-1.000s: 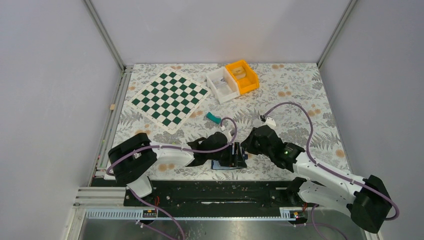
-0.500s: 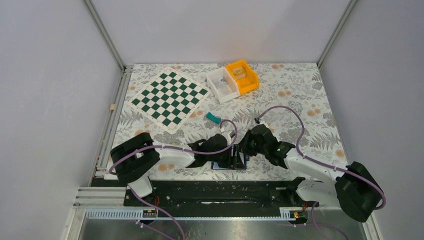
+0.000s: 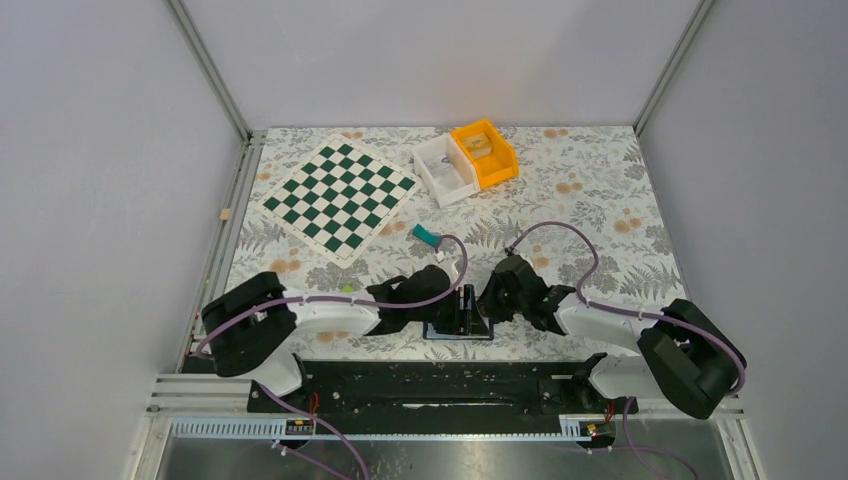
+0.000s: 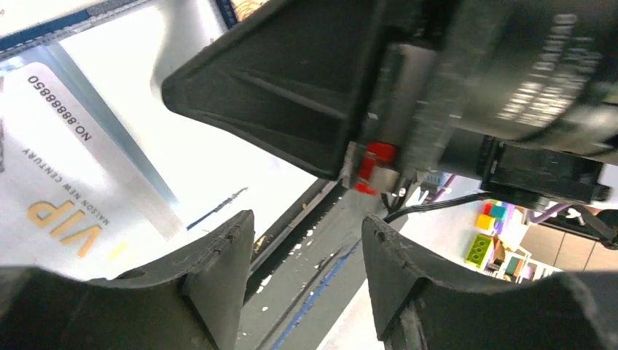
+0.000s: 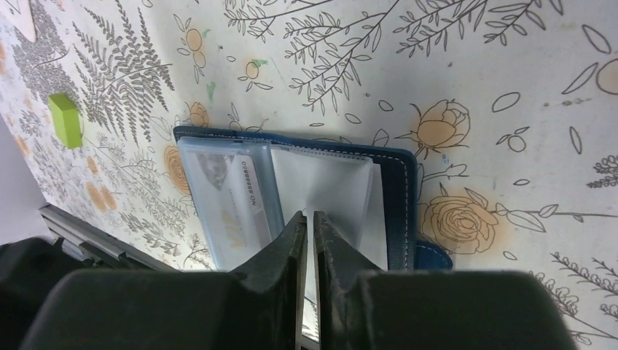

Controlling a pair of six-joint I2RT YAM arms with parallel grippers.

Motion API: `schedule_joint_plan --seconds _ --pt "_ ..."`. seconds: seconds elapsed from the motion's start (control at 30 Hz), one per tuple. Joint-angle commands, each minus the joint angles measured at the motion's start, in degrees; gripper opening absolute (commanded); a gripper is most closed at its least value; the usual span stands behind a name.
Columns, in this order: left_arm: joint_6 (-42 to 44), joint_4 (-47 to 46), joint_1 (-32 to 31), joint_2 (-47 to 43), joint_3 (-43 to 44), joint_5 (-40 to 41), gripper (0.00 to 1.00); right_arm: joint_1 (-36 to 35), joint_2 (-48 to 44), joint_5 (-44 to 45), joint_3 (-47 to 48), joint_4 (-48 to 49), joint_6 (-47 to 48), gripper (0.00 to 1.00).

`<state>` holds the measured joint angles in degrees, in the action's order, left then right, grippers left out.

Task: Take the credit cards out of the card holder
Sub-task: Remove the credit card from the card holder.

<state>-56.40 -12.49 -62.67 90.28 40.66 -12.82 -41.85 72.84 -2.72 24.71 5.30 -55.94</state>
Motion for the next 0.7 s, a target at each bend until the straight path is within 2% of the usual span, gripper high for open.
schedule_joint_plan --seconds 0.0,0.33,0.47,0.67 --pt "-0.9 3.3 0.0 -6.0 0.6 2.1 0.56 0.5 1.8 -1.9 0.3 2.0 2.5 0.15" --pt "1.1 16.7 5.5 -12.2 -0.6 6.4 0.54 0.8 3.6 -8.0 -0.9 7.5 7.3 0.20" --pt "2.4 16.6 9.8 -13.2 -2.2 4.3 0.53 1.0 3.9 -11.2 -1.2 10.5 8.1 0.20" --pt "3.8 14.5 10.5 -10.2 -2.7 3.2 0.47 0.9 4.9 -13.8 -1.3 12.0 8.9 0.22"
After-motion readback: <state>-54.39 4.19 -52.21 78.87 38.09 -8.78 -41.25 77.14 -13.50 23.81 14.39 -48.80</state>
